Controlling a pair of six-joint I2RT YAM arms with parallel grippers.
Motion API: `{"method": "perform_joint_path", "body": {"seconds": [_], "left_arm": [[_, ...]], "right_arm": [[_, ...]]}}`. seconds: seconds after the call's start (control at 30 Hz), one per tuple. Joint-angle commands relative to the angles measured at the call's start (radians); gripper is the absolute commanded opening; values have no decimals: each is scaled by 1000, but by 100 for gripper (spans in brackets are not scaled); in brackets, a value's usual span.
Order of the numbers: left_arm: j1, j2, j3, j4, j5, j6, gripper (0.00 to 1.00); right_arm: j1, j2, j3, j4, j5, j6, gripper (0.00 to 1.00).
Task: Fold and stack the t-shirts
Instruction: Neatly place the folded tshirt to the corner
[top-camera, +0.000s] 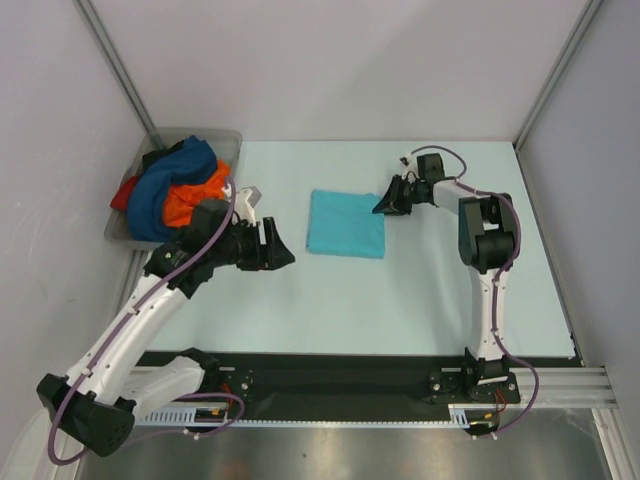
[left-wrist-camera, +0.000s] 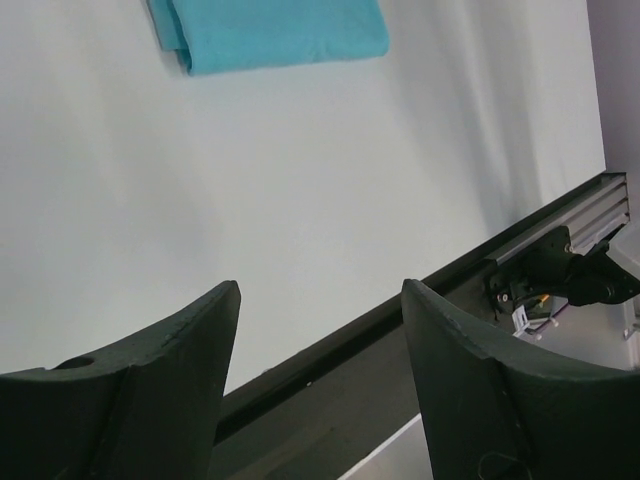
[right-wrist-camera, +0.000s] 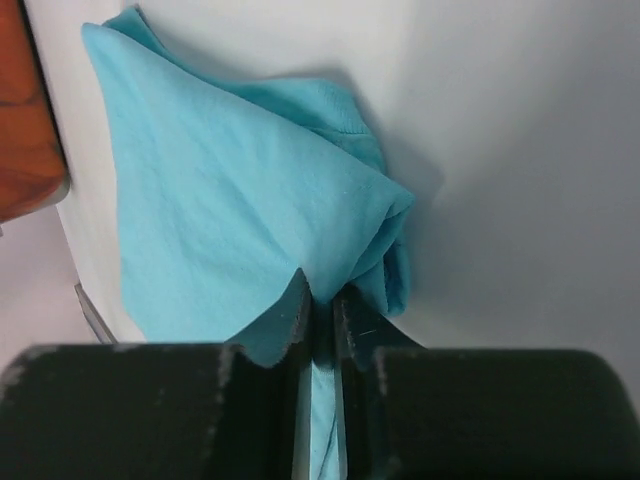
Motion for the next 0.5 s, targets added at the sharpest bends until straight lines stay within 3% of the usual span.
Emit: {"method": "perform_joint_path", "body": {"seconds": [0.0, 0.03, 0.2, 0.47], "left_arm": [[-5, -66, 40, -4, -24, 71, 72], [-7, -77, 38, -9, -51, 90, 74], [-11, -139, -14, -15, -82, 108, 78], [-102, -114, -63, -46, -137, 159, 78]], "right_arm": [[-19, 15, 36, -53, -3, -18, 9], [-36, 3, 36, -67, 3, -56, 0], [-91, -8, 188, -375, 158, -212, 0], [-177, 134, 600, -643, 326, -443, 0]]}}
